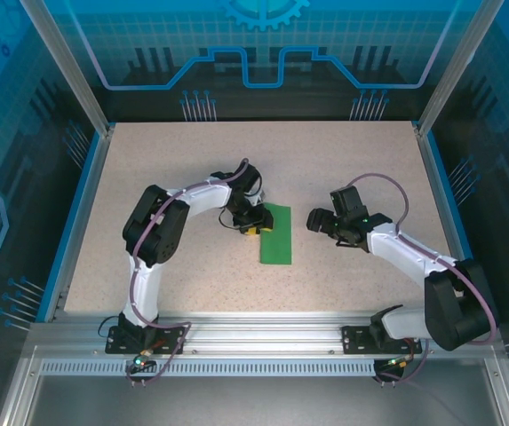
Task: Fold a paper plane with a square sheet of paper (fold left side to right side)
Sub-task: First fold in half a square sheet of paper at the center of the table.
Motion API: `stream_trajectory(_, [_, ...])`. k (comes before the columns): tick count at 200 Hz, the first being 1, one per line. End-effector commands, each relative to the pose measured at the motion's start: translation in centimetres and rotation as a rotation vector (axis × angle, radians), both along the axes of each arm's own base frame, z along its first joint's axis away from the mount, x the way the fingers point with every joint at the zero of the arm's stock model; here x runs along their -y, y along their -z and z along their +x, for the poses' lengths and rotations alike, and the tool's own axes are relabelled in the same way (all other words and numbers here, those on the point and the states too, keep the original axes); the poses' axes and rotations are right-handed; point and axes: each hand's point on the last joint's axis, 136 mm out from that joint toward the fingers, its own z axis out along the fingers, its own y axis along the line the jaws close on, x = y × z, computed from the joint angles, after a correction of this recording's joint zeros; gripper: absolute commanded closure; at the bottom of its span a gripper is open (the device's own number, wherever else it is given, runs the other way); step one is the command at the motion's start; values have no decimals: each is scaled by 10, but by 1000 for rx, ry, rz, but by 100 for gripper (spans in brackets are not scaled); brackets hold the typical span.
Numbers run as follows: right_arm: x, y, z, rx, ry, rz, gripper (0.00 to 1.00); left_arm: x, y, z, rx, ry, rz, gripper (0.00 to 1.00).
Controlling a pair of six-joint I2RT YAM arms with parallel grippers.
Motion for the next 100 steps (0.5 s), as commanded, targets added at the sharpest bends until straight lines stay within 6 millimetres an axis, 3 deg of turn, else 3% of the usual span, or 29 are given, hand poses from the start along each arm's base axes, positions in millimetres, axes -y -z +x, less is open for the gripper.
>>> stream_trajectory(1, [5, -2, 0, 12, 23, 13, 15, 16, 38, -24, -50, 88, 31, 55])
stream_trajectory(100, [4, -1, -1, 10, 17, 13, 14, 18, 42, -26, -55, 107, 41, 55])
